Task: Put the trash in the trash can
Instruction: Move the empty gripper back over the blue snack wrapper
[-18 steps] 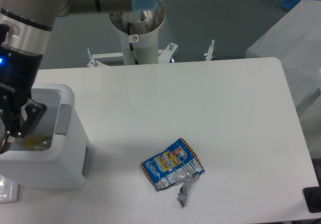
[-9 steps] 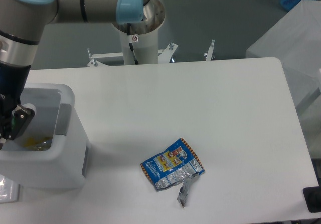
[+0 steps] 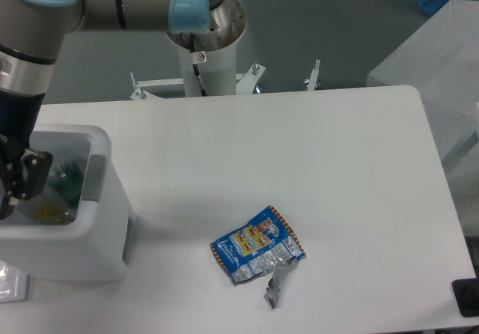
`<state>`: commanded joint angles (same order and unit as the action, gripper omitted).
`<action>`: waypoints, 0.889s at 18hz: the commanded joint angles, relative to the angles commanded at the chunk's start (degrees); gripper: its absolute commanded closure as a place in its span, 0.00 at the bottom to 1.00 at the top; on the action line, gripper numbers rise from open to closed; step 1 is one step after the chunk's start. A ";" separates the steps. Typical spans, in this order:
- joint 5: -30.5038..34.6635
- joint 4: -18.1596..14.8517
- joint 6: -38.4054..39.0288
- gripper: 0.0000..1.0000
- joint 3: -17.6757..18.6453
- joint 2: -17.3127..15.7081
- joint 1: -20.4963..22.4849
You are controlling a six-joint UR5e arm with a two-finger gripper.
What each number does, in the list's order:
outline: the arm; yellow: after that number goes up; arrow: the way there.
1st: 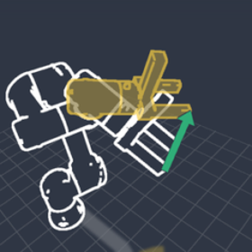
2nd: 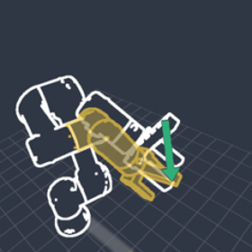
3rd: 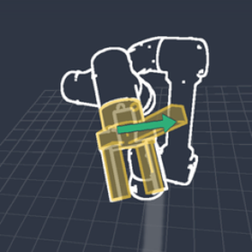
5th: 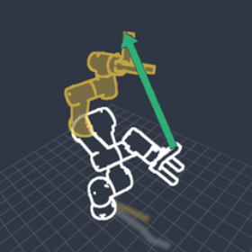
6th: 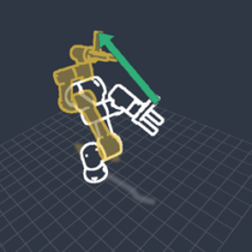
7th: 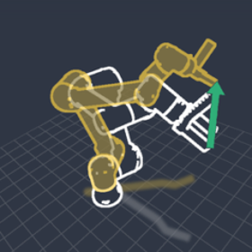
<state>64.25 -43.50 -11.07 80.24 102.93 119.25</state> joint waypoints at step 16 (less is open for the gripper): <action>2.71 -0.26 -8.59 0.01 10.81 7.01 25.59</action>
<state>66.96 -43.77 -19.66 91.06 109.93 144.84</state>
